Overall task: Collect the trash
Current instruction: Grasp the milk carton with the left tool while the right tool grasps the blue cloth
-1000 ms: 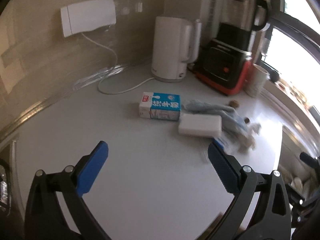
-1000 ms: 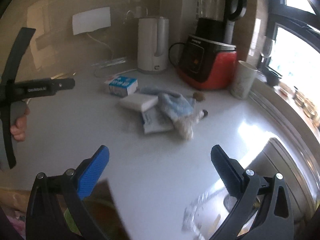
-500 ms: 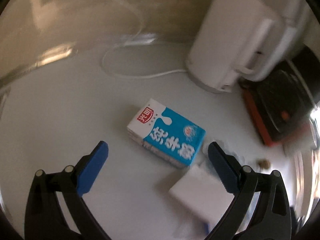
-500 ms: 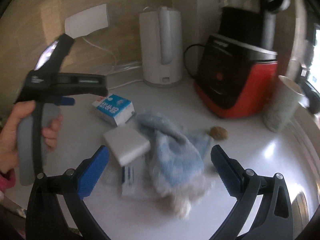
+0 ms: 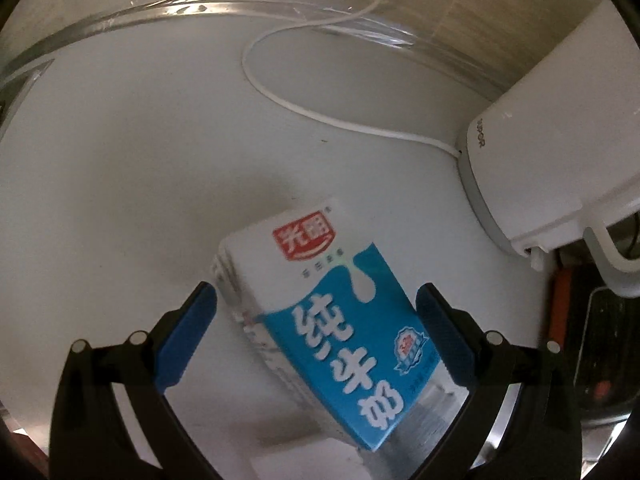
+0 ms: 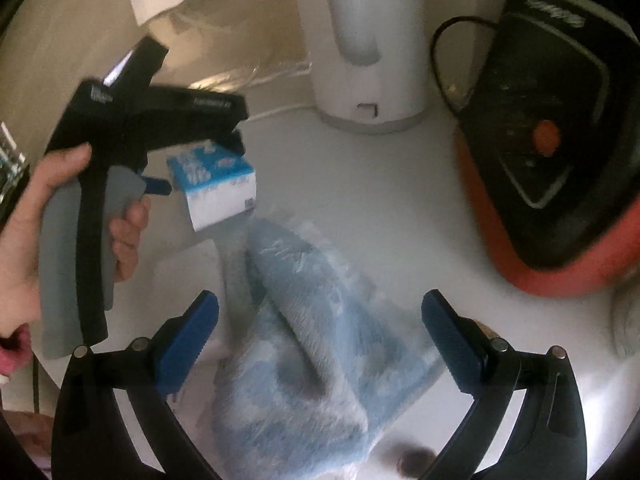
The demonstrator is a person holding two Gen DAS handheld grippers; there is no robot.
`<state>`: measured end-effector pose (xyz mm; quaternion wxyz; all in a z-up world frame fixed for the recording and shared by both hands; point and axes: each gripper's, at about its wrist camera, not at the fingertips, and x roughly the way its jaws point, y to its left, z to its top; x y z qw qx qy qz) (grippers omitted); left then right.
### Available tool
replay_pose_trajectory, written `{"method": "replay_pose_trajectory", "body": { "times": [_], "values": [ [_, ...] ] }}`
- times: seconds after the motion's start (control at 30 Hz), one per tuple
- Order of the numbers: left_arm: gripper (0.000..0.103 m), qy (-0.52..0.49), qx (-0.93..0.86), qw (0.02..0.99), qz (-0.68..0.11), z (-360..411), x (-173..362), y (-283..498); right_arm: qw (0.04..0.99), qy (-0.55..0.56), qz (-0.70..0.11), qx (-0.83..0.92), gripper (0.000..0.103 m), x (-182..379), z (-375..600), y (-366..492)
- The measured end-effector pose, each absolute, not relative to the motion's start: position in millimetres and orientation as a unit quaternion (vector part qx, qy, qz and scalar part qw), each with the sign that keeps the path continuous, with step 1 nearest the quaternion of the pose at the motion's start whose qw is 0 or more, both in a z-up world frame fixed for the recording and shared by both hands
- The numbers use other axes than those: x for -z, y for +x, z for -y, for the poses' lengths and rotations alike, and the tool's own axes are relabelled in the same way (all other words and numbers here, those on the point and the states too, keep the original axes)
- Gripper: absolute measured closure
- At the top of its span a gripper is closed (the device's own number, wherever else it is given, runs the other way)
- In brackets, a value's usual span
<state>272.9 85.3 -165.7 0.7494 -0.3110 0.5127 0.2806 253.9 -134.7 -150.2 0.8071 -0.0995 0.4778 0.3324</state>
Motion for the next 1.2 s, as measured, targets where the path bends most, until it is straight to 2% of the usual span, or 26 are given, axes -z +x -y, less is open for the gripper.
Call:
{"method": "replay_pose_trajectory", "body": {
  "times": [0.13,0.2,0.23,0.3,0.33,0.37,0.4,0.43,0.47,0.57,0.8,1.03,1.2],
  "values": [
    [0.010,-0.320,-0.280,0.739,-0.523,-79,171,276,0.792,-0.107,-0.490,-0.349,0.002,158,129,260],
    [0.015,-0.322,-0.277,0.734,-0.530,-76,177,275,0.787,-0.110,-0.493,-0.354,0.003,163,126,265],
    [0.017,-0.312,-0.280,0.740,-0.527,-74,175,276,0.785,-0.111,-0.494,-0.357,0.009,164,124,267],
    [0.028,-0.293,-0.271,0.750,-0.527,-67,172,279,0.781,-0.112,-0.496,-0.362,0.022,166,122,269],
    [0.032,-0.288,-0.268,0.754,-0.527,-65,171,279,0.780,-0.110,-0.497,-0.363,0.033,166,123,270],
    [0.042,-0.281,-0.259,0.761,-0.524,-61,168,279,0.779,-0.106,-0.500,-0.364,0.044,167,123,272],
    [0.053,-0.278,-0.253,0.764,-0.524,-60,167,278,0.777,-0.102,-0.502,-0.365,0.051,168,124,273],
    [0.059,-0.275,-0.246,0.768,-0.524,-59,165,278,0.774,-0.093,-0.507,-0.368,0.066,169,126,274],
    [0.060,-0.272,-0.237,0.770,-0.526,-57,163,277,0.770,-0.085,-0.512,-0.371,0.079,169,129,276],
    [0.061,-0.262,-0.229,0.777,-0.525,-59,160,273,0.768,-0.073,-0.515,-0.374,0.092,170,130,279],
    [0.061,-0.223,-0.207,0.809,-0.503,-61,135,257,0.788,-0.059,-0.492,-0.367,0.093,149,129,277],
    [0.061,-0.182,-0.158,0.856,-0.457,-49,71,202,0.830,-0.045,-0.428,-0.354,0.093,84,129,255],
    [0.061,-0.134,-0.109,0.888,-0.426,-49,25,147,0.866,-0.036,-0.366,-0.339,0.093,28,145,199]
  ]
}}
